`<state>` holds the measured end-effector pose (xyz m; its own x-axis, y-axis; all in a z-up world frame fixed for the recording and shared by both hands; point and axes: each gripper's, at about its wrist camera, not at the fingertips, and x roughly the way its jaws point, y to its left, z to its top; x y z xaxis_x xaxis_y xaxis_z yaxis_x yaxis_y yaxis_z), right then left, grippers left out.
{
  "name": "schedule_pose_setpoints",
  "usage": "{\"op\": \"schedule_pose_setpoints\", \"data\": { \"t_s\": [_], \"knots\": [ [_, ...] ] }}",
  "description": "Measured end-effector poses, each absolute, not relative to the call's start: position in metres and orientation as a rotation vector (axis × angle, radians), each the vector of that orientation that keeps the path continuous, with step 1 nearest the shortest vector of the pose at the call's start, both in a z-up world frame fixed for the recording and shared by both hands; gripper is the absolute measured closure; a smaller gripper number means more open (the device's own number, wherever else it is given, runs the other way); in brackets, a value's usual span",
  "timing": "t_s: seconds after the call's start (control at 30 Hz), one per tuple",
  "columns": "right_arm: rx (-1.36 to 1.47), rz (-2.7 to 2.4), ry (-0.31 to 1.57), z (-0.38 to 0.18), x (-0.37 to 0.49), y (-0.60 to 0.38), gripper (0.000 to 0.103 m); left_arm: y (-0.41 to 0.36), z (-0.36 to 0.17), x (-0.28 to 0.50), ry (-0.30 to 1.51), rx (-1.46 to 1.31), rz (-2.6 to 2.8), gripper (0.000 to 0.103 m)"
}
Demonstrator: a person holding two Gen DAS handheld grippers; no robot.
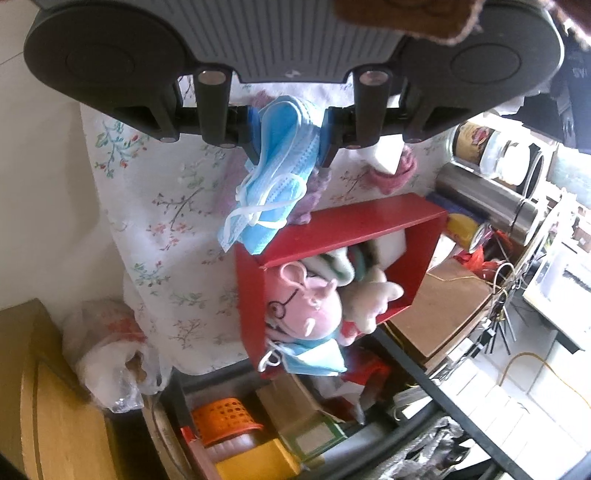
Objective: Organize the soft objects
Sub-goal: 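Lift the foam block and mask and carry both over the red box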
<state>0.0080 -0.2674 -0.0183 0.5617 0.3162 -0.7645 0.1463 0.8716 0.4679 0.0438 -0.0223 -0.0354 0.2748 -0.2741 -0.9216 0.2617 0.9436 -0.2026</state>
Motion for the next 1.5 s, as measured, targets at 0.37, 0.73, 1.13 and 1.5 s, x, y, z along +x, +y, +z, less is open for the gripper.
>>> {"op": "schedule_pose_setpoints", "data": {
  "t_s": [0.37, 0.73, 1.13, 1.5],
  "knots": [
    [0.527, 0.124, 0.977, -0.016, -0.017, -0.259, 0.1, -0.018, -0.023, 0.031, 1.206, -0.014, -0.364, 0.045],
    [0.552, 0.191, 0.902, 0.007, -0.028, -0.247, 0.099, -0.012, 0.006, 0.022, 1.117, -0.056, -0.372, 0.044],
    [0.45, 0.222, 0.762, 0.052, -0.031, -0.226, 0.099, -0.013, 0.042, 0.024, 0.99, -0.058, -0.342, 0.043],
    [0.397, 0.212, 0.675, 0.078, -0.01, -0.22, 0.099, -0.015, 0.066, 0.04, 0.904, -0.077, -0.32, 0.043]
  ]
}}
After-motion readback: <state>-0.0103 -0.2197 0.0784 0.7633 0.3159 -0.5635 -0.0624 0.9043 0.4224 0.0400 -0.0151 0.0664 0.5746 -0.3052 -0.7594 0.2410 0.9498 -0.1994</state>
